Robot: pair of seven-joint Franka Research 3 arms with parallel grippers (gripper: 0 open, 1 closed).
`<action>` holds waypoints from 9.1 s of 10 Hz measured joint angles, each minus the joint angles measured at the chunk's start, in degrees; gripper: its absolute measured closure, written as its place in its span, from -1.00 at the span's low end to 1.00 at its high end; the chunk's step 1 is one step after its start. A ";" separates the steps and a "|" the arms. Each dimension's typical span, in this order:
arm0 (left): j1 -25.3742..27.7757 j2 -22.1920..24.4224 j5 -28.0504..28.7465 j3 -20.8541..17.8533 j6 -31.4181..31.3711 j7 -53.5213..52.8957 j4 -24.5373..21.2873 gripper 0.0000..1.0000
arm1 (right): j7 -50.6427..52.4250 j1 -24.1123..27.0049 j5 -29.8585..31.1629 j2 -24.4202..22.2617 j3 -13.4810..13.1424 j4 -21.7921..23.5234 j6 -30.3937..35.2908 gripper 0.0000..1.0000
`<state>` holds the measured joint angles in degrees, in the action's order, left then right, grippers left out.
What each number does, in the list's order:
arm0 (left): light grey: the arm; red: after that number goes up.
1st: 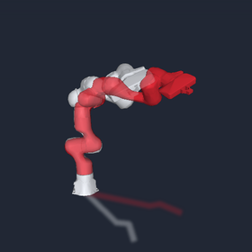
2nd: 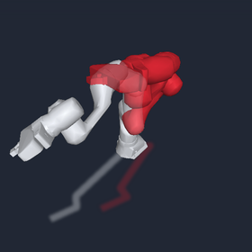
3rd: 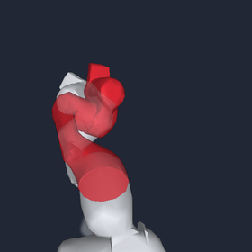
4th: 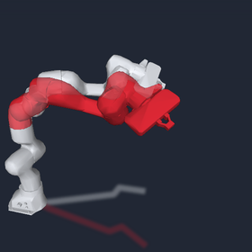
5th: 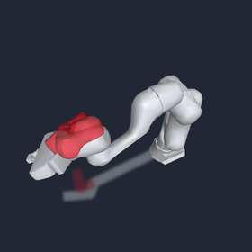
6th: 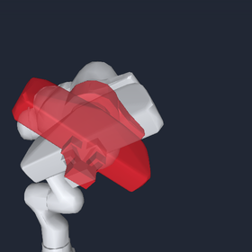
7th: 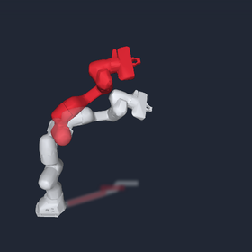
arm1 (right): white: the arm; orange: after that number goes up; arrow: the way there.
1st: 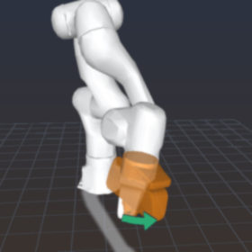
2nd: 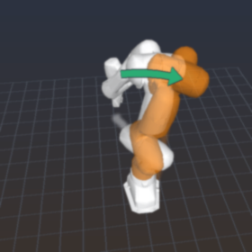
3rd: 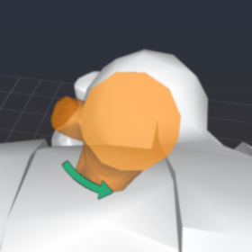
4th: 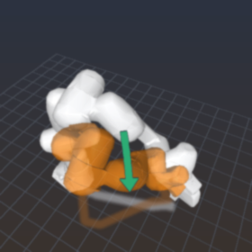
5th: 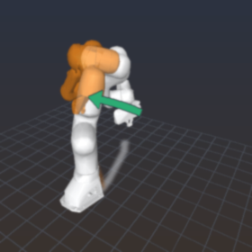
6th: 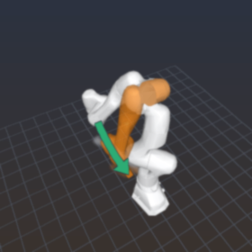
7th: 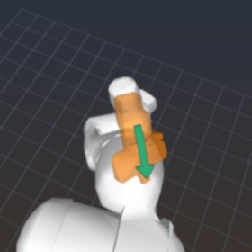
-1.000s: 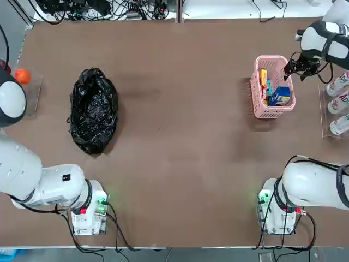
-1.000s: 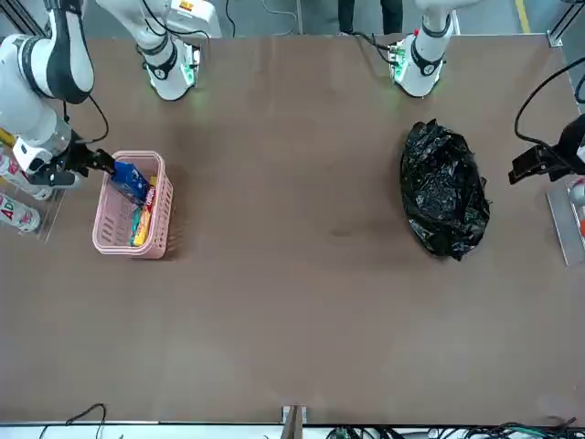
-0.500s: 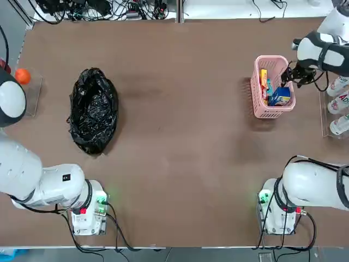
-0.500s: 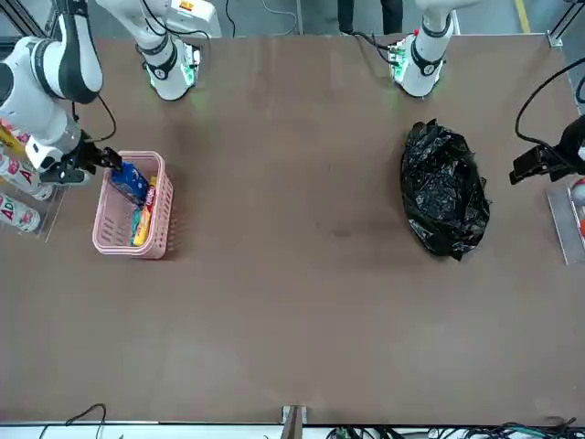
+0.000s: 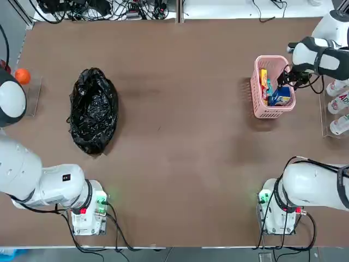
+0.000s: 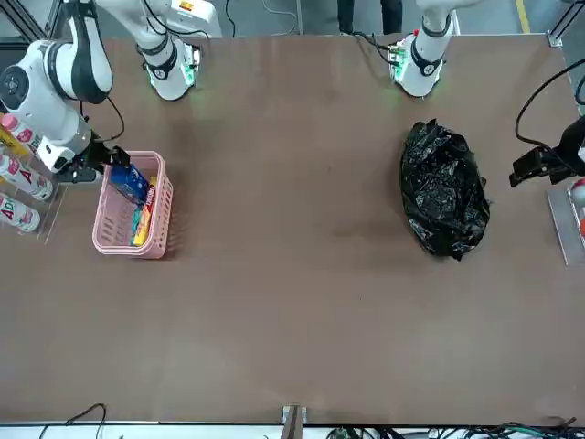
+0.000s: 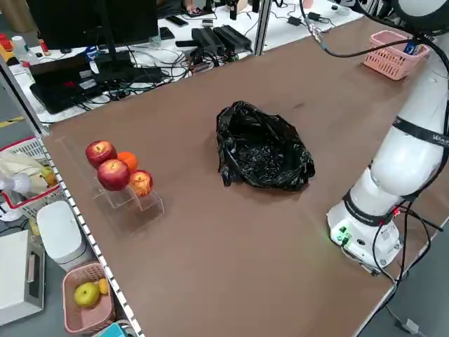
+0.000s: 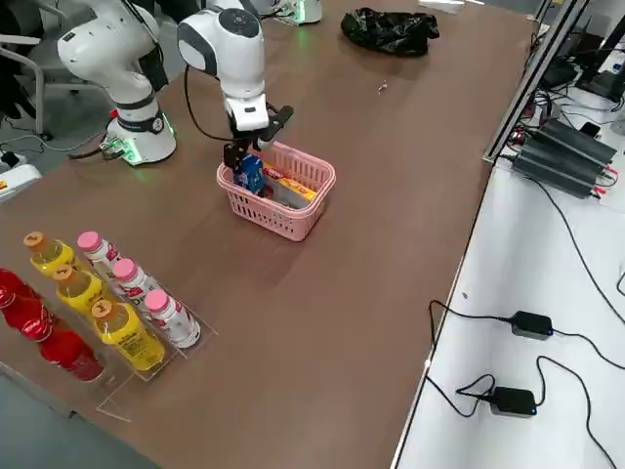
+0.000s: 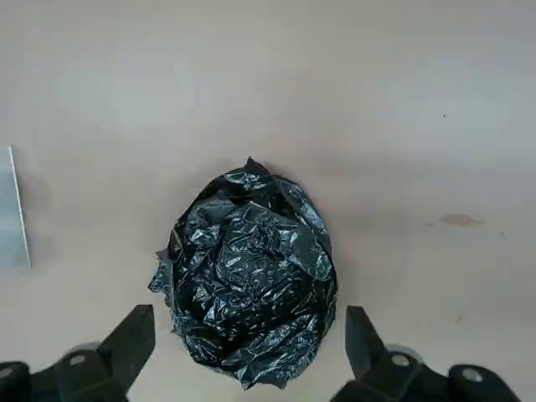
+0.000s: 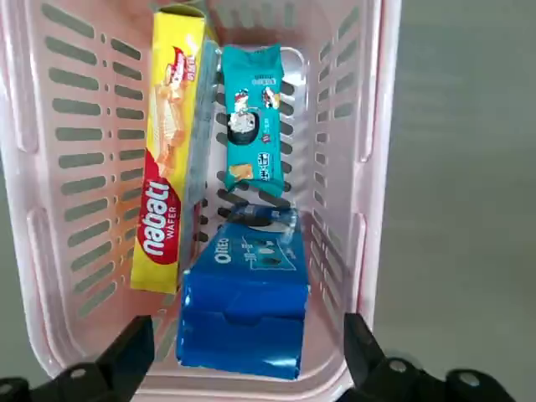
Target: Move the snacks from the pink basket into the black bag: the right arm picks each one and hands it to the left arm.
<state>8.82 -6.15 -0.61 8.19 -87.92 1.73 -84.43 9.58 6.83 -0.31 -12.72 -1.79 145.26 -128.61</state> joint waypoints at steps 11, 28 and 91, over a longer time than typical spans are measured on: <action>-0.10 -0.76 0.00 -0.01 -2.32 0.01 -0.16 -1.00 | 0.10 -1.28 0.00 -0.01 0.01 4.55 -7.70 -1.00; -0.34 -1.81 0.00 0.01 -2.46 -0.23 -0.18 -1.00 | 4.83 -0.05 0.00 1.28 -0.40 6.12 -12.61 -0.81; -16.10 -6.18 -21.93 10.27 -16.60 88.13 -7.92 -0.99 | -23.58 -45.47 -62.60 25.74 1.09 -45.41 -13.50 0.12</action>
<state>-7.28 -12.32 -22.54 18.47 -104.52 89.86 -92.35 -14.00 -38.63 -62.91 13.02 -0.70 99.85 -142.11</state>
